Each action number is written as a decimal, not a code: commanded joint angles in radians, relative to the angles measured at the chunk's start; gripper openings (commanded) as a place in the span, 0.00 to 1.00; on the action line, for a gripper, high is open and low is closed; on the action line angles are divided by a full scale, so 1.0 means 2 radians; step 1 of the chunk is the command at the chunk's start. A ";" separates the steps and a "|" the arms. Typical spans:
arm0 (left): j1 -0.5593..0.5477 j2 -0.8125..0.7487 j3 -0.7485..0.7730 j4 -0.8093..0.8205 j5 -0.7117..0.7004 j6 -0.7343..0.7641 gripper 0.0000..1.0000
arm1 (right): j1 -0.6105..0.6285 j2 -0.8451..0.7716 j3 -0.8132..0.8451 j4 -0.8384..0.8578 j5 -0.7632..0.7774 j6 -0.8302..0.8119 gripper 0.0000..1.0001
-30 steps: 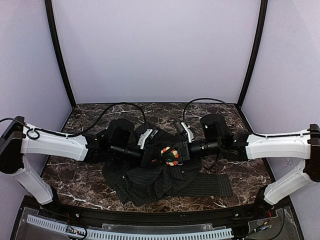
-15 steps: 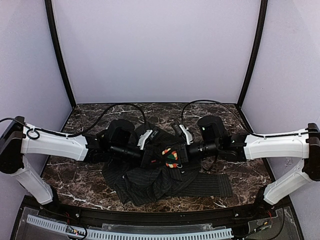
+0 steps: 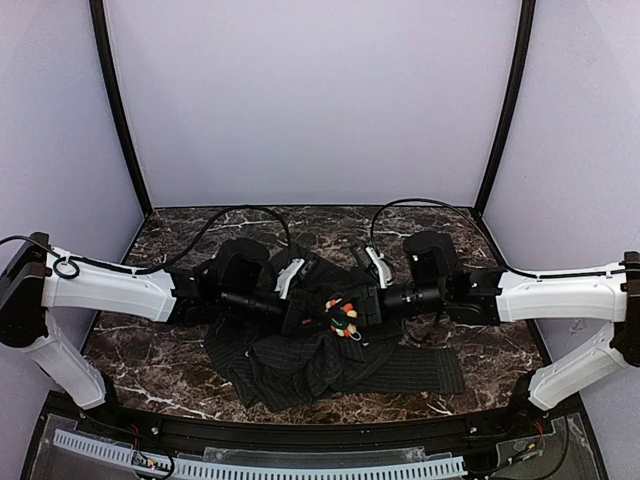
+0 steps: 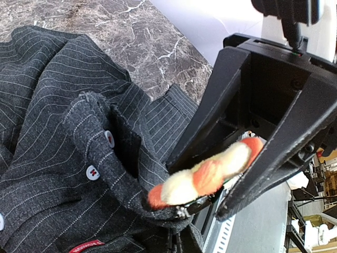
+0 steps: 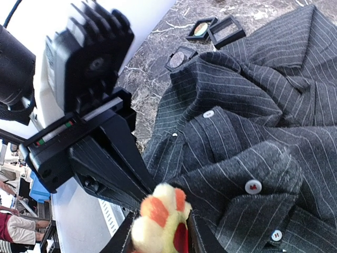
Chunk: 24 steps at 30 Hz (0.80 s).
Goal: Remove the brooch from the garment
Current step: Pass from the right arm to the left
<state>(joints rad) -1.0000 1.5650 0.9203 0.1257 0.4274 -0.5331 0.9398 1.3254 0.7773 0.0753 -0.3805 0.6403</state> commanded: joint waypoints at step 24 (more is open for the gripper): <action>-0.003 -0.004 0.011 -0.010 -0.007 -0.002 0.01 | 0.003 0.004 -0.003 -0.011 0.028 -0.011 0.15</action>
<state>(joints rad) -1.0000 1.5650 0.9203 0.1242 0.4103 -0.5343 0.9398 1.3247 0.7605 0.0563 -0.3534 0.6254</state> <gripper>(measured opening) 0.012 0.181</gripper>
